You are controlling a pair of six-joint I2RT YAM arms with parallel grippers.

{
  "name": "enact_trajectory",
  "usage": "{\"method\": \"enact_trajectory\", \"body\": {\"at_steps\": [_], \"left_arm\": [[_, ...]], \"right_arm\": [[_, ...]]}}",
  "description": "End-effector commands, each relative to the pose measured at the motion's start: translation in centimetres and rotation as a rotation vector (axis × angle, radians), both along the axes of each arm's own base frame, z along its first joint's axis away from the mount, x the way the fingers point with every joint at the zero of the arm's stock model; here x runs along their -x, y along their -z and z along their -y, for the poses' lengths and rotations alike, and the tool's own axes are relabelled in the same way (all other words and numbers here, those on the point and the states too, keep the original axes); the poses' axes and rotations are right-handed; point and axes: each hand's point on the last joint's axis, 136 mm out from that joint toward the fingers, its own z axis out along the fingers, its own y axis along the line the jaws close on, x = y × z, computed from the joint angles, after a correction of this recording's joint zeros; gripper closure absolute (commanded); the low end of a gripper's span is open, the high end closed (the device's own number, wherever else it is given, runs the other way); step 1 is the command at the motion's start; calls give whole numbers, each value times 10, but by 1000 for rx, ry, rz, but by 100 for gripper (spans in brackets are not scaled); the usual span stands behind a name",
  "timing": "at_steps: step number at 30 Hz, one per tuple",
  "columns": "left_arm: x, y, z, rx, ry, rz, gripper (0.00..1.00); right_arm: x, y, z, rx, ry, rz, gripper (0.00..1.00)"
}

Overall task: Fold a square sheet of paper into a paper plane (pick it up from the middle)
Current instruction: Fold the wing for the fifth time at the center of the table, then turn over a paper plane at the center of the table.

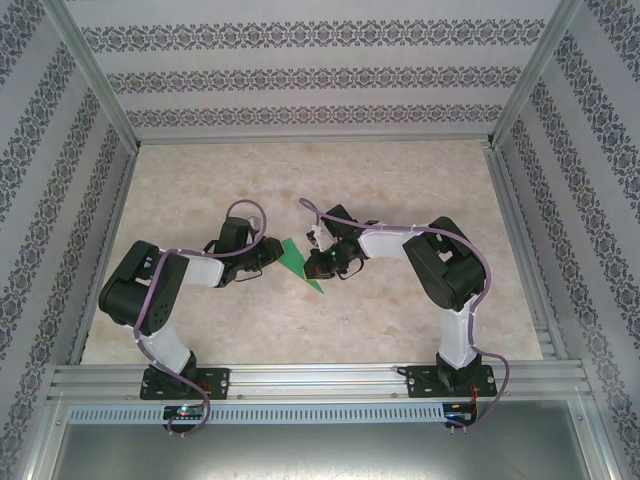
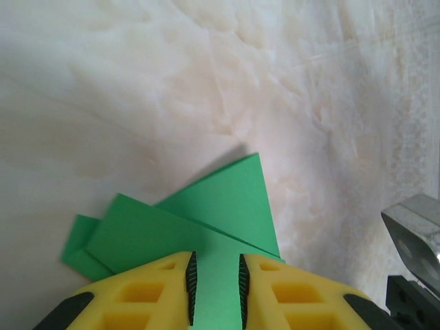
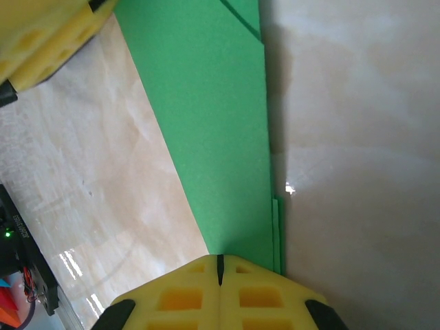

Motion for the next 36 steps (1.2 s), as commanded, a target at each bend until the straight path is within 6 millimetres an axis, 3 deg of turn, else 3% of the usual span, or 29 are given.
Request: {"method": "enact_trajectory", "body": {"at_steps": [1, 10, 12, 16, 19, 22, 27, 32, 36], "left_arm": [[-10, 2, -31, -55, -101, 13, 72], [-18, -2, -55, -90, -132, -12, 70], [-17, -8, -55, -95, -129, -21, 68], [-10, -23, -59, -155, -149, -63, 61], [2, -32, -61, -248, -160, -111, 52], [10, -43, -48, -261, -137, -126, 39], [23, -53, -32, -360, -127, -176, 22], [36, -56, -18, -456, -143, -230, 12], [42, -52, -1, -517, -148, -258, 9]], "right_arm": [[19, 32, 25, 113, 23, -89, 100], [17, 23, 23, 98, 34, -71, 100], [10, 8, 15, 56, 39, -45, 100], [-10, -37, -1, -21, 64, 65, 80], [-23, -64, 0, -41, 99, 154, 69], [-34, -81, 14, -24, 146, 225, 59], [-54, -90, 55, 13, 280, 293, 46], [-66, -94, 98, 74, 376, 357, 19], [-72, -92, 120, 155, 414, 416, 10]]}}
